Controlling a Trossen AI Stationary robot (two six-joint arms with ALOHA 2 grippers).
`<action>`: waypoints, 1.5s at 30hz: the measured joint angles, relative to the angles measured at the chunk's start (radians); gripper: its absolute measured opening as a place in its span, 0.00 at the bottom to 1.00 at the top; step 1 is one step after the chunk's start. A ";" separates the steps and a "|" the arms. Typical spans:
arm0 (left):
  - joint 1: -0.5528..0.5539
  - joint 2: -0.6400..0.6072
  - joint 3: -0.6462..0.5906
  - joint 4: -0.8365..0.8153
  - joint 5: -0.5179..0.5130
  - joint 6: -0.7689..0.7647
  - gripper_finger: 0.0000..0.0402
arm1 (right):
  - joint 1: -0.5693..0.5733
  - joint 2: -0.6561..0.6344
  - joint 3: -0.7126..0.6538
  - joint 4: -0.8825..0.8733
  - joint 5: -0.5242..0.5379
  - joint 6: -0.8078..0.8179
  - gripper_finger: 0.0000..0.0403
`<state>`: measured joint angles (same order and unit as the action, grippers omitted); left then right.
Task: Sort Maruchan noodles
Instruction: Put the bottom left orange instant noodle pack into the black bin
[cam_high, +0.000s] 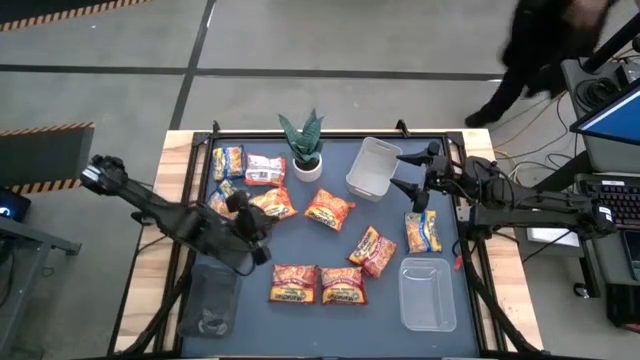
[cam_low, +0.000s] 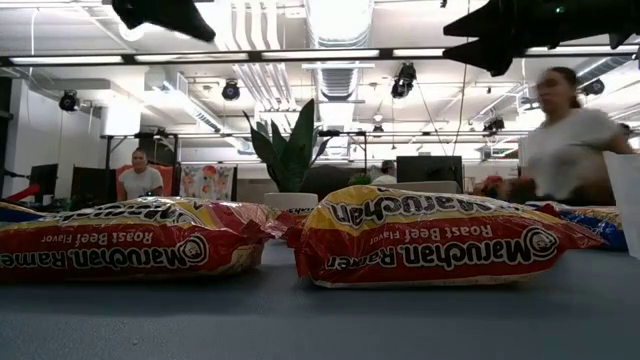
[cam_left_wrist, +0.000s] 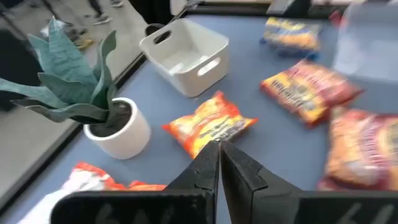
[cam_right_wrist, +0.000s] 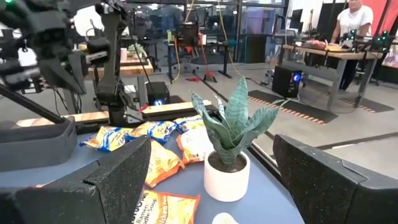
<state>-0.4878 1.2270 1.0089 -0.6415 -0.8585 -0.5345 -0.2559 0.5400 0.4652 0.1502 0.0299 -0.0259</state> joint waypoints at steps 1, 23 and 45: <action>0.010 0.033 0.015 -0.012 -0.011 0.003 0.01 | 0.000 0.000 0.000 0.001 0.000 -0.001 0.81; 0.275 0.448 0.062 -0.111 0.205 0.275 0.54 | 0.000 0.000 0.000 0.003 -0.001 -0.002 0.81; 0.315 0.520 -0.039 0.044 0.203 0.272 0.48 | 0.000 0.000 0.000 0.003 -0.001 -0.003 0.81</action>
<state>-0.1727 1.7470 0.9698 -0.5973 -0.6551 -0.2621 -0.2559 0.5404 0.4648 0.1529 0.0288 -0.0286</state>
